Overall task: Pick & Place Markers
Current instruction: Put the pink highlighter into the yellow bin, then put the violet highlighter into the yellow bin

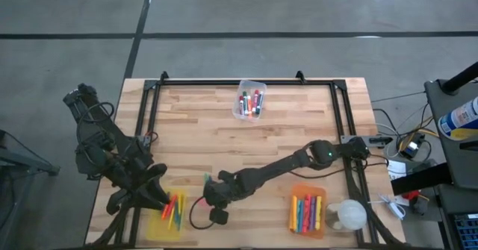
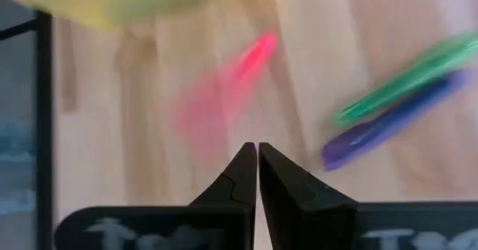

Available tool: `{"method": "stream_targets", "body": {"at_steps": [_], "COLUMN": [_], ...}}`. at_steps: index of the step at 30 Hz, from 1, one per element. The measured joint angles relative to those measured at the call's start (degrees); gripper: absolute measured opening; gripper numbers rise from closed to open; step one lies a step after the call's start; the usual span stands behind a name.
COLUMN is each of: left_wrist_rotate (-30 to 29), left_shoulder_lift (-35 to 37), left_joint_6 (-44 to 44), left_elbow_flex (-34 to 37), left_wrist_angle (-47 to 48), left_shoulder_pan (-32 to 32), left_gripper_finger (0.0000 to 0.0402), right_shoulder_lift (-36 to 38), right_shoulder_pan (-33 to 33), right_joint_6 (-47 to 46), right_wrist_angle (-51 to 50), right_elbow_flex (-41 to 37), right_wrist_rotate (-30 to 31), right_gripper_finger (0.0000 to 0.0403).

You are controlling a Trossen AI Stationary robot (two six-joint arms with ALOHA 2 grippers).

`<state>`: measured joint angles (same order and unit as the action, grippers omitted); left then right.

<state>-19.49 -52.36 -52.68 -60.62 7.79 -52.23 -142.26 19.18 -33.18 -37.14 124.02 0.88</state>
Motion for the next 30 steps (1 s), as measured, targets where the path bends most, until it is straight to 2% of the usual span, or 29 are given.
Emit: {"method": "stream_targets", "body": {"at_steps": [6, 9, 13, 16, 20, 26, 30], "left_wrist_rotate": [-5.2, -6.5, -7.2, -10.1, -12.8, -13.1, -13.1], "left_shoulder_lift": [0.0, 0.0, 0.0, 0.0, 0.0, -0.1, -0.1], "left_joint_6": [6.6, 10.3, 11.2, 11.1, 10.4, 8.6, 8.6], "left_elbow_flex": [0.0, 0.0, 0.0, 0.0, 0.0, 0.0, 0.0], "left_wrist_angle": [0.3, 1.6, 3.0, 4.0, 4.9, 5.3, 5.4], "left_shoulder_pan": [0.0, 0.0, 0.0, 0.0, 0.0, 0.0, 0.0], "left_gripper_finger": [0.0114, 0.0114, 0.0114, 0.0114, 0.0114, 0.0114, 0.0114], "right_shoulder_lift": [0.3, 2.0, 2.1, 1.2, 0.5, 0.5, 0.5], "right_shoulder_pan": [0.1, 0.0, -0.1, -1.1, -2.7, -4.0, -4.4], "right_joint_6": [0.1, -1.0, -1.7, -6.5, -12.2, -19.2, -23.0], "right_wrist_angle": [-12.0, -12.4, -13.3, -12.4, -10.2, -9.9, -9.4], "right_elbow_flex": [10.8, 10.2, 10.0, 9.7, 7.0, 2.0, 0.3], "right_wrist_rotate": [4.3, 4.5, 5.4, 4.9, 2.8, 0.5, 0.7], "right_gripper_finger": [0.0002, 0.0004, 0.0006, 0.001, 0.0046, 0.0133, 0.0161]}}
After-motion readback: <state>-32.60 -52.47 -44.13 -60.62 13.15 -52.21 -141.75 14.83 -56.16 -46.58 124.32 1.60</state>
